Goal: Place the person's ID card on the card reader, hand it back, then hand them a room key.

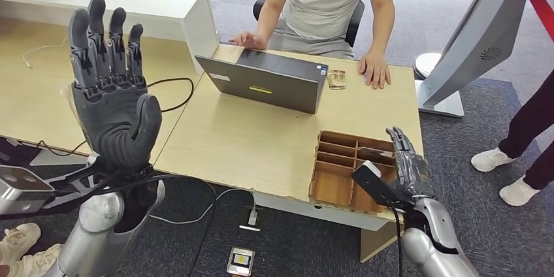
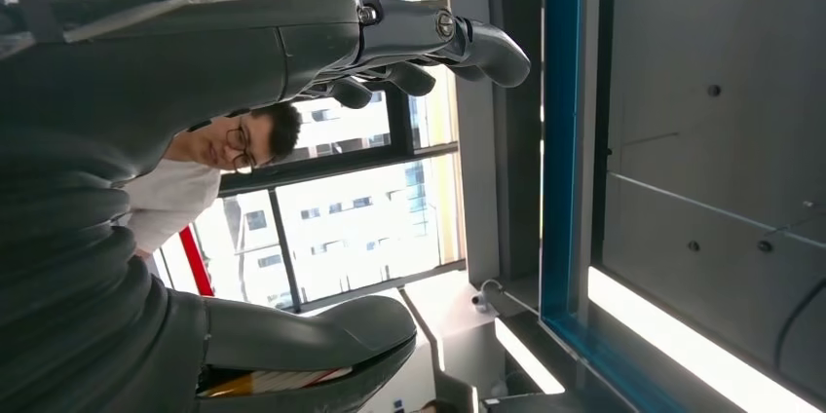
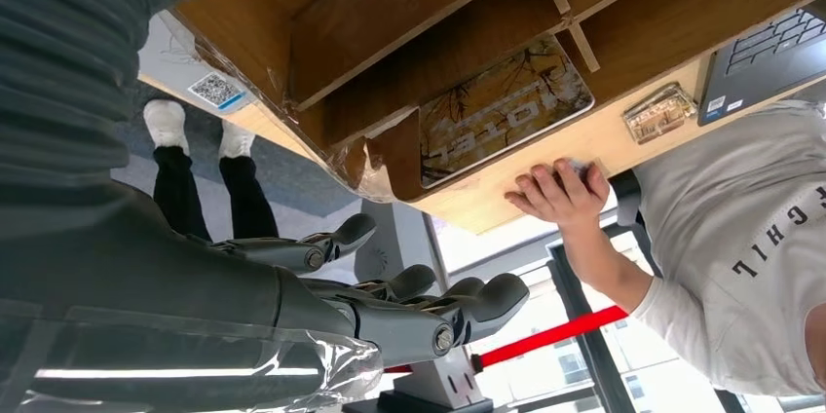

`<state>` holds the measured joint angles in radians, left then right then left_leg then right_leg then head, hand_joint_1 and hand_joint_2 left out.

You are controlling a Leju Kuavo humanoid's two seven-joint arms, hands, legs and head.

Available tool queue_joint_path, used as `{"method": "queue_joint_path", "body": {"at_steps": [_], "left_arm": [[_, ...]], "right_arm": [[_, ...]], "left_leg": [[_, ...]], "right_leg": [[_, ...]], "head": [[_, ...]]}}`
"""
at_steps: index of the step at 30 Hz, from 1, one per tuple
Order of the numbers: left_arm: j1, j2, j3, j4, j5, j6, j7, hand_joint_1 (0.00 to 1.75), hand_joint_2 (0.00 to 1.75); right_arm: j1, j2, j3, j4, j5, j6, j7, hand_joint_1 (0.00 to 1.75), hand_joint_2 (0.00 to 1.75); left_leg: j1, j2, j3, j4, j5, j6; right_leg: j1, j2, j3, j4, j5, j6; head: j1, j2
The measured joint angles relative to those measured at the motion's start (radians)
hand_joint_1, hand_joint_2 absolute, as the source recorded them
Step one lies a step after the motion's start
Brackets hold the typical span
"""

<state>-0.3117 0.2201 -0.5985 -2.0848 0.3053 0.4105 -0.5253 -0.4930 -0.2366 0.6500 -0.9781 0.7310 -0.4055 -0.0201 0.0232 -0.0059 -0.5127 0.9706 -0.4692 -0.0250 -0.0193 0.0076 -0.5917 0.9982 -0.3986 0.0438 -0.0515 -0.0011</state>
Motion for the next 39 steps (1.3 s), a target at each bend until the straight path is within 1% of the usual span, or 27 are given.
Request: {"method": "queue_joint_path", "body": {"at_steps": [4,6,7,8,10,11,13,15,17,18,23,26,28,29,30,31,33,34,35,36,39], "left_arm": [[0.0,0.0,0.0,0.0,0.002,-0.003,-0.001,0.0,1.75],[0.0,0.0,0.0,0.0,0.003,-0.004,-0.001,0.0,1.75],[0.0,0.0,0.0,0.001,0.003,-0.005,-0.001,0.0,1.75],[0.001,0.0,0.0,0.002,0.003,-0.006,-0.001,0.0,1.75],[0.001,0.0,0.0,0.004,0.003,-0.008,-0.002,0.0,1.75],[0.001,0.0,0.0,0.005,0.003,-0.009,-0.002,0.0,1.75],[0.003,0.0,0.001,0.005,0.003,-0.01,-0.002,0.0,1.75],[0.005,0.0,0.001,0.006,0.003,-0.012,-0.003,0.0,1.75],[0.008,0.0,0.001,0.006,0.003,-0.013,-0.004,0.0,1.75],[0.009,0.0,0.001,0.006,0.003,-0.014,-0.004,0.0,1.75],[0.012,0.0,0.002,0.008,0.003,-0.02,-0.004,0.0,1.75],[0.012,0.0,0.002,0.009,0.003,-0.023,-0.005,0.0,1.75],[0.013,-0.001,0.002,0.01,0.003,-0.025,-0.008,0.0,1.75],[0.013,-0.001,0.002,0.01,0.003,-0.025,-0.01,0.0,1.75],[0.013,-0.001,0.002,0.011,0.003,-0.025,-0.01,0.0,1.75],[0.013,-0.001,0.002,0.012,0.003,-0.025,-0.01,0.0,1.75],[0.014,-0.002,0.003,0.013,0.003,-0.025,-0.01,0.0,1.75],[0.014,-0.002,0.003,0.013,0.003,-0.025,-0.011,0.0,1.75],[0.015,-0.003,0.003,0.013,0.003,-0.025,-0.011,0.0,1.75],[0.016,-0.003,0.003,0.013,0.003,-0.025,-0.011,0.0,1.75],[0.019,-0.003,0.004,0.013,0.002,-0.026,-0.012,0.0,1.75]], "right_arm": [[0.0,0.003,0.001,0.0,-0.005,0.0,-0.008,0.55,1.75],[0.0,0.006,0.002,0.0,-0.006,0.0,-0.012,0.69,1.75],[0.0,0.007,0.003,0.0,-0.007,0.001,-0.014,0.78,1.75],[0.0,0.009,0.003,0.0,-0.008,0.001,-0.015,0.96,1.75],[0.0,0.013,0.004,0.0,-0.011,0.003,-0.02,1.25,1.75],[-0.001,0.014,0.004,0.0,-0.013,0.004,-0.022,1.34,1.75],[-0.001,0.018,0.004,-0.001,-0.017,0.005,-0.025,1.22,1.75],[-0.002,0.02,0.004,-0.002,-0.019,0.006,-0.027,0.94,1.75],[-0.002,0.022,0.004,-0.003,-0.019,0.006,-0.027,0.72,1.75],[-0.002,0.023,0.004,-0.003,-0.018,0.006,-0.027,0.68,1.75],[-0.001,0.027,0.005,-0.003,-0.002,0.015,-0.021,0.61,1.75],[-0.001,0.029,0.007,-0.002,0.007,0.021,-0.021,0.62,1.75],[-0.001,0.031,0.01,-0.001,0.008,0.024,-0.021,0.67,1.75],[-0.001,0.032,0.011,0.0,0.008,0.026,-0.021,0.74,1.75],[-0.001,0.033,0.012,0.0,0.008,0.027,-0.021,0.86,1.75],[-0.001,0.034,0.014,0.0,0.008,0.027,-0.021,1.03,1.75],[-0.001,0.037,0.017,0.0,0.008,0.029,-0.021,1.46,1.75],[-0.001,0.038,0.018,0.0,0.007,0.029,-0.021,1.61,1.75],[-0.001,0.039,0.019,0.0,0.007,0.03,-0.021,1.71,1.75],[-0.002,0.041,0.02,0.0,0.006,0.031,-0.021,1.75,1.75],[-0.004,0.044,0.022,0.0,0.001,0.036,-0.025,1.75,1.75]], "left_leg": [[0.0,0.0,0.0,0.0,0.0,0.0],[0.0,0.0,0.0,0.0,0.0,0.0],[0.0,0.0,0.0,0.0,0.0,0.0],[0.0,0.0,0.0,0.0,0.0,0.0],[0.0,0.0,0.0,0.0,0.0,0.0],[0.0,0.0,0.0,0.0,0.0,0.0],[0.0,0.0,0.0,0.0,0.0,0.0],[0.0,0.0,0.0,0.0,0.0,0.0],[0.0,0.0,0.0,0.0,0.0,0.0],[0.0,0.0,0.0,0.0,0.0,0.0],[0.0,0.0,0.0,0.0,0.0,0.0],[0.0,0.0,0.0,0.0,0.0,0.0],[0.0,0.0,0.0,0.0,0.0,0.0],[0.0,0.0,0.0,0.0,0.0,0.0],[0.0,0.0,0.0,0.0,0.0,0.0],[0.0,0.0,0.0,0.0,0.0,0.0],[0.0,0.0,0.0,0.0,0.0,0.0],[0.0,0.0,0.0,0.0,0.0,0.0],[0.0,0.0,0.0,0.0,0.0,0.0],[0.0,0.0,0.0,0.0,0.0,0.0],[0.0,0.0,0.0,0.0,0.0,0.0]], "right_leg": [[0.0,0.0,0.0,0.0,0.0,0.0],[0.0,0.0,0.0,0.0,0.0,0.0],[0.0,0.0,0.0,0.0,0.0,0.0],[0.0,0.0,0.0,0.0,0.0,0.0],[0.0,0.0,0.0,0.0,0.0,0.0],[0.0,0.0,0.0,0.0,0.0,0.0],[0.0,0.0,0.0,0.0,0.0,0.0],[0.0,0.0,0.0,0.0,0.0,0.0],[0.0,0.0,0.0,0.0,0.0,0.0],[0.0,0.0,0.0,0.0,0.0,0.0],[0.0,0.0,0.0,0.0,0.0,0.0],[0.0,0.0,0.0,0.0,0.0,0.0],[0.0,0.0,0.0,0.0,0.0,0.0],[0.0,0.0,0.0,0.0,0.0,0.0],[0.0,0.0,0.0,0.0,0.0,0.0],[0.0,0.0,0.0,0.0,0.0,0.0],[0.0,0.0,0.0,0.0,0.0,0.0],[0.0,0.0,0.0,0.0,0.0,0.0],[0.0,0.0,0.0,0.0,0.0,0.0],[0.0,0.0,0.0,0.0,0.0,0.0],[0.0,0.0,0.0,0.0,0.0,0.0]], "head": [[0.0,0.0],[0.0,0.0],[0.0,0.0],[0.0,0.0],[0.0,0.0],[0.0,0.0],[0.0,0.0],[0.0,0.0],[0.0,0.0],[0.0,0.0],[0.0,0.0],[0.0,0.0],[0.0,0.0],[0.0,0.0],[0.0,0.0],[0.0,0.0],[0.0,0.0],[0.0,0.0],[0.0,0.0],[0.0,0.0],[0.0,0.0]]}}
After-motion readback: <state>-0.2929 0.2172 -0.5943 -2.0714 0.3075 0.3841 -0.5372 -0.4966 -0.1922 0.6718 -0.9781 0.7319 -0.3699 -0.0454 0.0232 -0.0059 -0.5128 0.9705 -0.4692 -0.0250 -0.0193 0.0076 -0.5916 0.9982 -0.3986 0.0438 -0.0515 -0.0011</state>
